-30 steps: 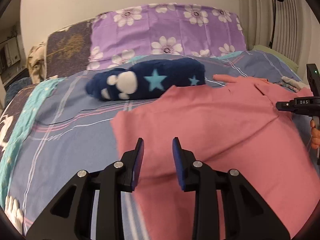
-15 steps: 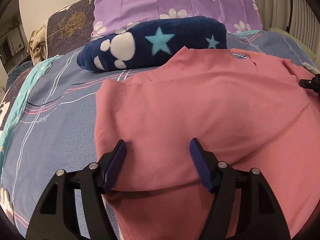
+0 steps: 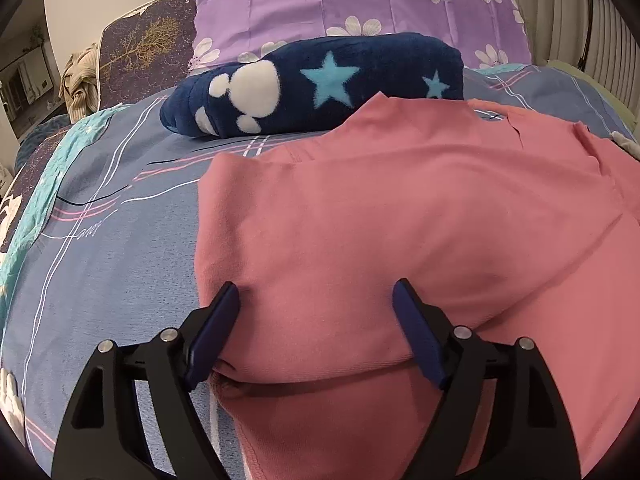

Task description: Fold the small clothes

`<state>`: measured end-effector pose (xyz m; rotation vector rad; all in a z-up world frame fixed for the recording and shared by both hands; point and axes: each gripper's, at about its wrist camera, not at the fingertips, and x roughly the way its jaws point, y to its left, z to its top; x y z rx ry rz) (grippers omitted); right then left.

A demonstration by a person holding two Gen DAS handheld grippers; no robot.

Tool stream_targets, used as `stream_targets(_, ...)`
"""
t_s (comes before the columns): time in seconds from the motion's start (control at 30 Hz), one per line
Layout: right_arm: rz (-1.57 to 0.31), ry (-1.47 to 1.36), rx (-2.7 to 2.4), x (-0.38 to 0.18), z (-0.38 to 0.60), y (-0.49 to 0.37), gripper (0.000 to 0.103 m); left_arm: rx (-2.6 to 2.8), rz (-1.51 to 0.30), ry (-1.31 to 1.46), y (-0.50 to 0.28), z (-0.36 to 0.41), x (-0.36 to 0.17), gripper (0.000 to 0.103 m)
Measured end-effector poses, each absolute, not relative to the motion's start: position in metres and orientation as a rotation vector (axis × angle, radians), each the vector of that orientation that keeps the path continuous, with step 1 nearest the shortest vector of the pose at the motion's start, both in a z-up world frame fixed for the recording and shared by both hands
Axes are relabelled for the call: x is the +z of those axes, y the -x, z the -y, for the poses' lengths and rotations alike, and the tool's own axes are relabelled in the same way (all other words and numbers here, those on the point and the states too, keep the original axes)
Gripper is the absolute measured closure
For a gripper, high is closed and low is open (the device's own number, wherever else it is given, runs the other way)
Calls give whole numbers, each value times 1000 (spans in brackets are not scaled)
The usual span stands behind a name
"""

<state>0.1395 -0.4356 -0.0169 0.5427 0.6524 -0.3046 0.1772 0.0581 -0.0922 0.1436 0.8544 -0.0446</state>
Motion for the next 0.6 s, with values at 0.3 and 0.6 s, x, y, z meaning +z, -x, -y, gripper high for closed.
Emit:
stream_targets(0.3, -661, -873, -523, -50, 568, -97, 66, -33, -859, -142, -178, -58, -93, 17)
stream_targets(0.6, -602, -819, -579, -40, 556, -117, 97, -35, -861, -130, -178, -60, -93, 15)
